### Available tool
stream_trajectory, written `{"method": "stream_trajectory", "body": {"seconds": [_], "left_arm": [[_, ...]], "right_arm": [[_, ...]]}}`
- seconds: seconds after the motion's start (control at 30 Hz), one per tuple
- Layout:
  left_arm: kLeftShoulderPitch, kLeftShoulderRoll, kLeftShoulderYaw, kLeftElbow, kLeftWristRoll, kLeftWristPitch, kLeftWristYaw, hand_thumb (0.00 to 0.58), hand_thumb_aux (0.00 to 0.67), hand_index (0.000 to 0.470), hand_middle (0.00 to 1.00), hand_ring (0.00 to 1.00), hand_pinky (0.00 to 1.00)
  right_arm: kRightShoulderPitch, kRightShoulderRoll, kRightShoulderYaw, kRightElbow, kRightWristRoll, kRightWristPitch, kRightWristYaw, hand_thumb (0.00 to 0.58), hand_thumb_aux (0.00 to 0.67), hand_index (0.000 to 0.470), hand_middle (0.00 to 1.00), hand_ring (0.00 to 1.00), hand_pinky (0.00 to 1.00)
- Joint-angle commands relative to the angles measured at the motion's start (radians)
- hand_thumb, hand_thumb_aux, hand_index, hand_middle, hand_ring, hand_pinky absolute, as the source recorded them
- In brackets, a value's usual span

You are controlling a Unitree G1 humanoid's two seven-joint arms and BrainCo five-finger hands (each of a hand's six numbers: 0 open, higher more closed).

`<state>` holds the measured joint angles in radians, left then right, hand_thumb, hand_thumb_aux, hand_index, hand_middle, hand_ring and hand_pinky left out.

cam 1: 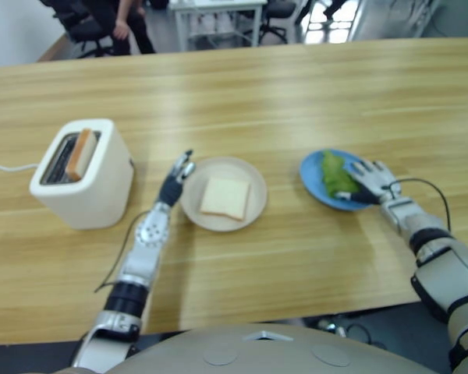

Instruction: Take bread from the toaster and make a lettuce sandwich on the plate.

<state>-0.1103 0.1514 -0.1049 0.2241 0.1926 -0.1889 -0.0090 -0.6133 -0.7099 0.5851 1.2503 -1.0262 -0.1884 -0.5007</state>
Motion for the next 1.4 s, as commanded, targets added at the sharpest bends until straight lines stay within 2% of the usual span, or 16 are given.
{"method": "stream_trajectory", "body": {"seconds": [0.03, 0.5, 0.53, 0.57, 0.6, 0.8, 1.03, 1.4], "left_arm": [[0.006, -0.001, -0.006, 0.017, 0.006, 0.000, -0.004, 0.000, 0.000, 0.000, 0.00, 0.00, 0.00], [0.004, -0.001, -0.004, 0.032, 0.006, -0.011, -0.002, 0.000, 0.000, 0.000, 0.00, 0.00, 0.00], [0.005, 0.000, -0.003, 0.032, 0.006, -0.013, -0.002, 0.000, 0.000, 0.000, 0.00, 0.00, 0.00], [0.006, 0.000, -0.002, 0.033, 0.006, -0.014, -0.001, 0.000, 0.000, 0.000, 0.00, 0.00, 0.00], [0.006, 0.000, -0.001, 0.036, 0.005, -0.017, 0.000, 0.000, 0.000, 0.000, 0.00, 0.00, 0.00], [0.006, 0.001, 0.002, 0.049, 0.003, -0.026, 0.005, 0.000, 0.000, 0.000, 0.00, 0.00, 0.00], [0.002, -0.002, 0.005, 0.070, -0.002, -0.037, 0.007, 0.000, 0.000, 0.000, 0.00, 0.00, 0.00], [-0.002, -0.004, 0.018, 0.089, -0.011, -0.048, 0.010, 0.000, 0.000, 0.000, 0.00, 0.00, 0.00]], "right_arm": [[0.018, 0.010, 0.024, 0.027, 0.017, -0.011, 0.018, 0.580, 0.670, 0.460, 0.00, 0.00, 0.00], [0.019, -0.010, 0.019, 0.008, 0.068, -0.034, -0.001, 0.580, 0.670, 0.460, 0.00, 0.00, 0.00], [0.021, -0.014, 0.014, 0.000, 0.075, -0.040, -0.008, 0.580, 0.670, 0.460, 0.87, 0.87, 0.87], [0.023, -0.019, 0.008, -0.008, 0.085, -0.046, -0.015, 0.580, 0.670, 0.460, 0.87, 0.87, 0.87], [0.027, -0.029, -0.005, -0.024, 0.100, -0.056, -0.022, 0.580, 0.670, 0.460, 1.00, 1.00, 1.00], [0.056, -0.094, -0.052, -0.151, 0.152, -0.086, -0.052, 0.580, 0.670, 0.460, 1.00, 1.00, 1.00], [0.151, -0.173, -0.144, -0.458, 0.193, -0.056, -0.011, 0.580, 0.670, 0.460, 1.00, 1.00, 1.00], [0.260, -0.183, -0.269, -0.787, 0.210, 0.010, 0.100, 0.580, 0.670, 0.460, 1.00, 1.00, 1.00]]}}
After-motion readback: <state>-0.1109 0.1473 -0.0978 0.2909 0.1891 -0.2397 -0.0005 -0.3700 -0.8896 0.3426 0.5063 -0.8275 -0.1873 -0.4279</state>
